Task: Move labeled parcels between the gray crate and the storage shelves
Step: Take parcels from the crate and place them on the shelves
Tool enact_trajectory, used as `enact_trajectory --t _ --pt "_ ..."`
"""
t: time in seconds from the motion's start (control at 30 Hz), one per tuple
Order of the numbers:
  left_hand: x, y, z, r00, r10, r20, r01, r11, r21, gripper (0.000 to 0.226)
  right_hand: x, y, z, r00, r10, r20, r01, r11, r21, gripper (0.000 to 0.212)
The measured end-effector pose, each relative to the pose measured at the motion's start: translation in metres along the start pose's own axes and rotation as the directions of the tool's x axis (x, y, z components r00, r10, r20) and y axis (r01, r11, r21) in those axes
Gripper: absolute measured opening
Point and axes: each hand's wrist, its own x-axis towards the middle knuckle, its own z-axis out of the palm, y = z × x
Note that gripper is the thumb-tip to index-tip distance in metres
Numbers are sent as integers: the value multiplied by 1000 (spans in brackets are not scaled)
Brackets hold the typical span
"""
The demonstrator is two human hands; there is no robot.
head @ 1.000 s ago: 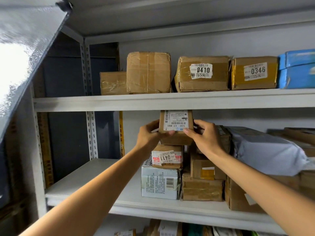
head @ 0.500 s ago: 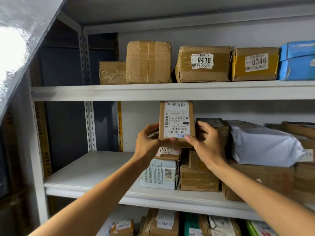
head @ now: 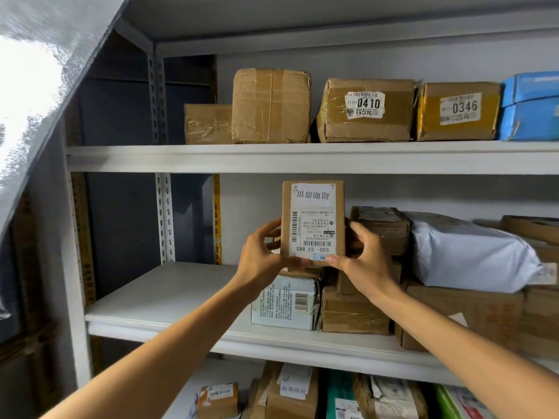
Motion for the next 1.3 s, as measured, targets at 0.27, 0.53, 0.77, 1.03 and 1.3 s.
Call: enact_trajectory --t 0.27,0.53,0.77,1.03,1.3 --pt "-3 6 23 995 97 -5 -97 994 49 99 -10 -1 -22 998 -9 -61 6 998 -56 70" --pt "-7 28 121 967 233 107 -223 970 -93 96 -40 14 -104 953 -55 -299 10 989 -148 71" --pt "-31 60 229 906 331 265 -245 919 -308 91 -95 15 -200 885 -32 -465 -112 954 -278 72" --pt "-117 119 382 752 444 487 -156 838 -523 79 -212 2 -328 753 -2 -658 -354 841 -408 78" --pt "-256 203 527 526 552 647 43 742 -669 94 -362 -35 -451 549 -72 -833 -626 625 -467 81"
